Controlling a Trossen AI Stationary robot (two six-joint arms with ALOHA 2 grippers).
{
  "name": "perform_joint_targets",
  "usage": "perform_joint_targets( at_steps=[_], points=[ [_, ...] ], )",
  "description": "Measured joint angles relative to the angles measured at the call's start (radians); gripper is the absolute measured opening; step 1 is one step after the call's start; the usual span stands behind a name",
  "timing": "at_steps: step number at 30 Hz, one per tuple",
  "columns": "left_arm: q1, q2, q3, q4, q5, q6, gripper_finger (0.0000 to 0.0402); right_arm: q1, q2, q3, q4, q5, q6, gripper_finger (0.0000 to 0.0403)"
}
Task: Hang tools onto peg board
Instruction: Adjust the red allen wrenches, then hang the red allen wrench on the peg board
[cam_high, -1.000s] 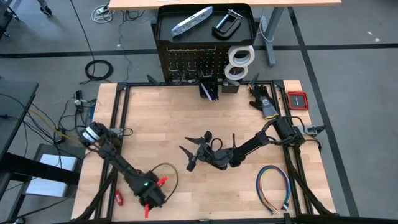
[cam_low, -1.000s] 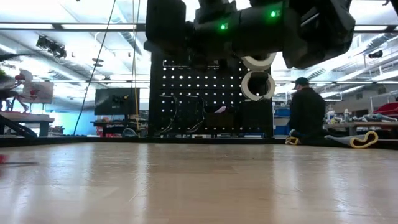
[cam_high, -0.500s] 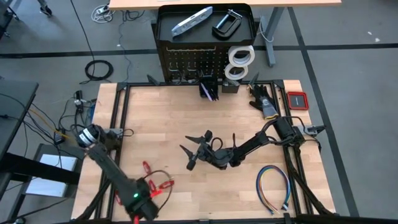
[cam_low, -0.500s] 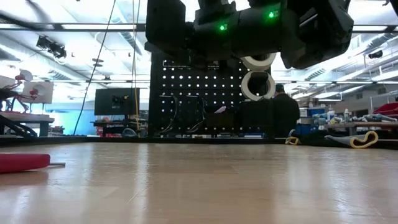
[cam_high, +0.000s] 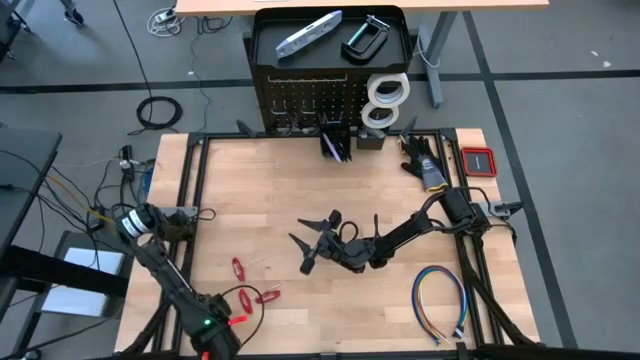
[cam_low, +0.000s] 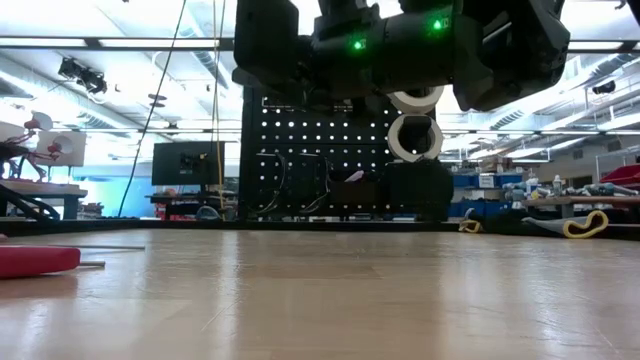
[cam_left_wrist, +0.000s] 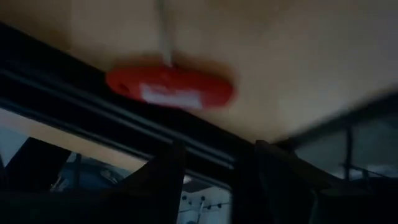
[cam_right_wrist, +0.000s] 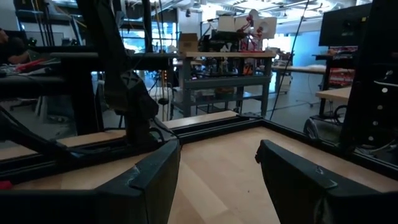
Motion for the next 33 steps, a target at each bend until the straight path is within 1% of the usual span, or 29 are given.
perform_joint_targets(
  at_steps=[4,7,11,13,15,16,20,23,25,29,33],
  points=[
    [0.0,0.0,-0.08,0.022,-0.003,0.003,0.0197,-0.002,0.0,0.0,-0.002,0.0,0.0,0.0229],
    [0.005,-0.002,-0.113,0.024,-0.032,0.029,0.0197,-0.002,0.0,0.0,-0.003,0.0,0.0,0.0229],
    [0.038,-0.006,-0.115,0.017,-0.098,0.086,0.0197,-0.005,0.0,0.0,-0.003,-0.001,0.0,0.0229],
    [0.069,-0.007,-0.105,0.001,-0.152,0.124,0.0197,-0.008,0.0,0.0,-0.002,-0.001,0.0,0.0229],
    [0.11,-0.008,-0.085,-0.024,-0.235,0.174,0.0197,-0.013,0.0,0.0,-0.003,-0.002,0.001,0.0229],
    [0.133,-0.008,-0.072,-0.046,-0.294,0.197,0.0197,-0.015,0.0,0.0,-0.003,-0.005,0.004,0.0229],
    [0.234,0.001,0.007,-0.141,-0.615,0.291,0.0197,-0.023,0.0,0.0,-0.002,-0.044,0.022,0.0229],
    [0.285,0.0,0.114,-0.227,-0.793,0.343,0.0197,-0.025,0.0,0.0,-0.001,-0.113,0.008,0.0229],
    [0.292,-0.001,0.194,-0.294,-0.855,0.372,0.0197,-0.025,0.0,0.0,0.0,-0.179,-0.013,0.0229],
    [0.255,0.0,0.344,-0.437,-0.912,0.387,0.0197,-0.024,0.0,0.009,-0.019,-0.309,-0.067,0.0229],
    [0.158,-0.001,0.454,-0.555,-0.927,0.33,0.0197,-0.02,0.0,0.063,-0.133,-0.512,-0.07,0.0229]
  ],
)
